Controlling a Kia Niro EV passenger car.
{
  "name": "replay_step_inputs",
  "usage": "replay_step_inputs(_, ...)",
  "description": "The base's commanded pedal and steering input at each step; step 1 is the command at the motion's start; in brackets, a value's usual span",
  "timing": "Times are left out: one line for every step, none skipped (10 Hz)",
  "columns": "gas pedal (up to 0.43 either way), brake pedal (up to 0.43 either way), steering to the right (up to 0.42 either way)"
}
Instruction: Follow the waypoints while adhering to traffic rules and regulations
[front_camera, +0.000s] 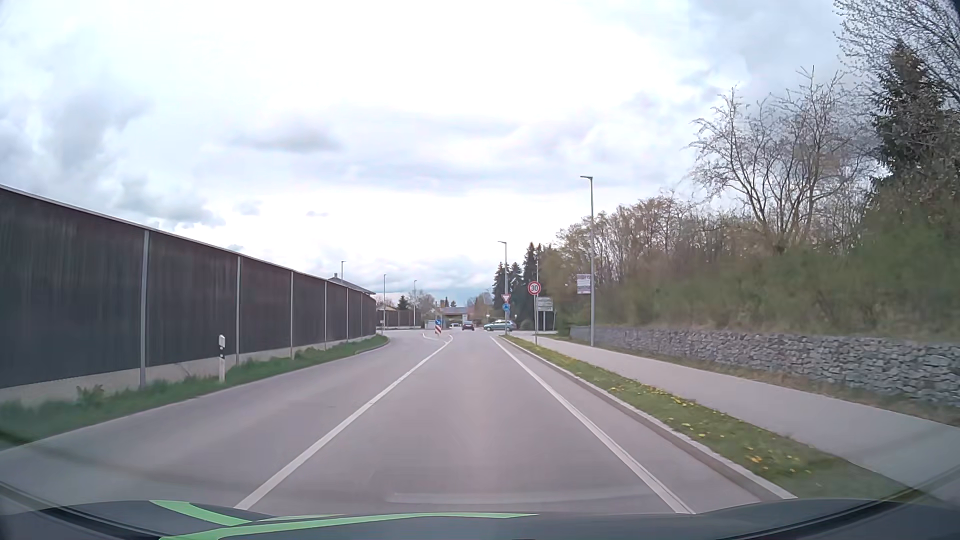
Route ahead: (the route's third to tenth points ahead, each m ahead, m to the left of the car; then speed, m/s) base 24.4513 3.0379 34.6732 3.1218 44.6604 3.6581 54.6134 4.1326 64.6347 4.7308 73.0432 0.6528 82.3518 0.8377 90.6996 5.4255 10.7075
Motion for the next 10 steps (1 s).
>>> replay_step_inputs(0.0,0.0,0.0)
replay_step_inputs(0.0,0.0,0.0)
replay_step_inputs(0.0,0.0,0.0)
replay_step_inputs(0.0,0.0,0.0)
replay_step_inputs(0.0,0.0,0.0)
replay_step_inputs(0.0,0.0,0.0)
replay_step_inputs(0.0,0.0,0.0)
replay_step_inputs(0.0,0.0,0.0)
replay_step_inputs(0.0,0.0,0.0)
replay_step_inputs(0.0,0.0,0.0)
